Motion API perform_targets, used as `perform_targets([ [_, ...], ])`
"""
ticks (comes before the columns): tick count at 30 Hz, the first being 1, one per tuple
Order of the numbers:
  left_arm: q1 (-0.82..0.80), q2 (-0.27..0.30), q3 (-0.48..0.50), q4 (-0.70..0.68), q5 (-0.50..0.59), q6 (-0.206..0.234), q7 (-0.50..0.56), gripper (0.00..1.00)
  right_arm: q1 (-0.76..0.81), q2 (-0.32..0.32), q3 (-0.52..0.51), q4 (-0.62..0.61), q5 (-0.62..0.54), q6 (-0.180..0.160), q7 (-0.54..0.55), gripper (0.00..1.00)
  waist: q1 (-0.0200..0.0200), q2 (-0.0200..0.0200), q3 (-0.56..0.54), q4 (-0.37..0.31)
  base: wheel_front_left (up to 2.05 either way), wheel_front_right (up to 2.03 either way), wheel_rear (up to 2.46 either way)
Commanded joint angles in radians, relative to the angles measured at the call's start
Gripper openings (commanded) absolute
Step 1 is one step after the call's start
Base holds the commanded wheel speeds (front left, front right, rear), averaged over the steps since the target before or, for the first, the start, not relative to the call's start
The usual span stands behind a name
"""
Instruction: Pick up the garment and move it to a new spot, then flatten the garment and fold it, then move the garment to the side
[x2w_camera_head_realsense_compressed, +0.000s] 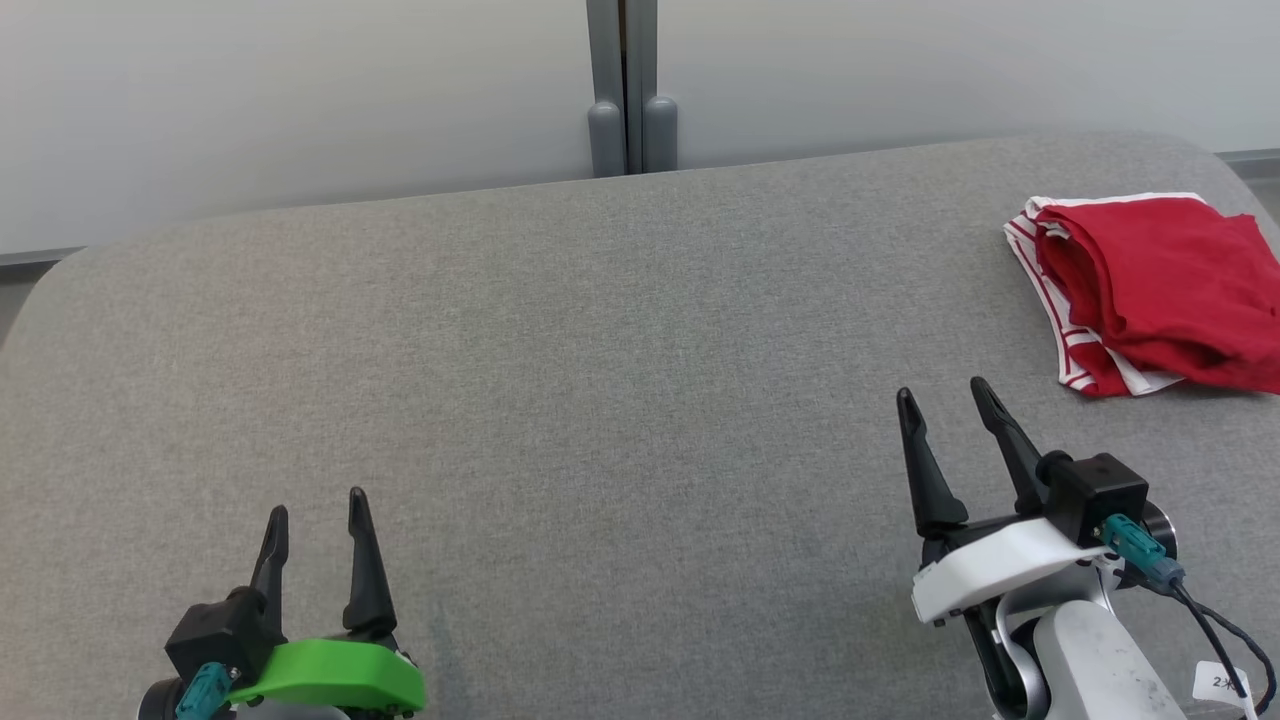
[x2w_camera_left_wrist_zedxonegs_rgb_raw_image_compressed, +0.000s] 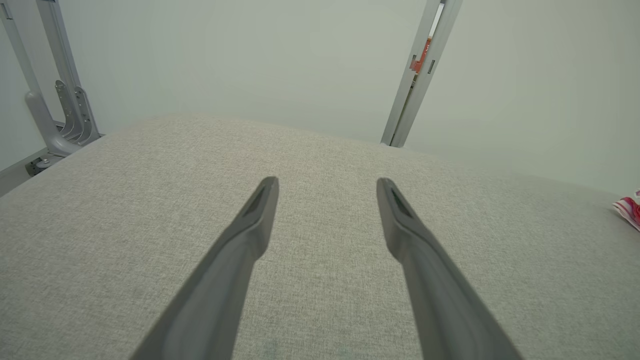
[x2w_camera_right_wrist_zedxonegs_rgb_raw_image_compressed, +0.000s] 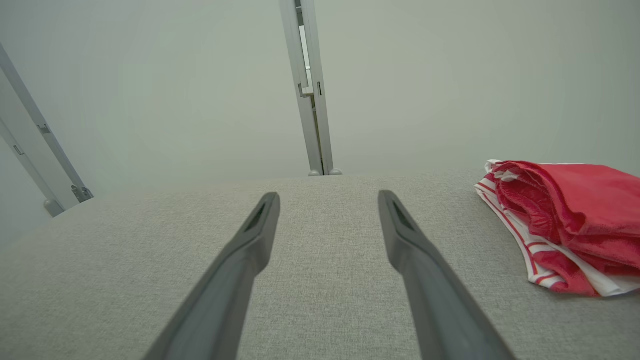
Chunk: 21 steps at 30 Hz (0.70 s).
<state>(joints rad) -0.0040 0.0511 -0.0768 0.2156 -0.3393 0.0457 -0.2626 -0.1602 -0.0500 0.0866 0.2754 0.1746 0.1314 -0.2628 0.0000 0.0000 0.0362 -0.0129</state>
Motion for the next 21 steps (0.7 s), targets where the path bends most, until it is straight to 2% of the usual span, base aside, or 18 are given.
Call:
perform_targets([
  [1, 0.017, 0.001, 0.002, 0.001, 0.013, 0.006, -0.003, 1.00, 0.014, -0.002, 0.003, -0.006, 0.005, -0.002, -0.002, 1.00, 0.0000, 0.0000, 0.000, -0.003, 0.00, 0.00, 0.00],
  [21, 0.009, 0.001, 0.005, 0.012, 0.016, 0.007, -0.003, 1.00, 0.023, -0.001, 0.032, 0.007, 0.024, -0.002, -0.002, 1.00, 0.0000, 0.0000, 0.001, 0.006, 0.00, 0.00, 0.00],
])
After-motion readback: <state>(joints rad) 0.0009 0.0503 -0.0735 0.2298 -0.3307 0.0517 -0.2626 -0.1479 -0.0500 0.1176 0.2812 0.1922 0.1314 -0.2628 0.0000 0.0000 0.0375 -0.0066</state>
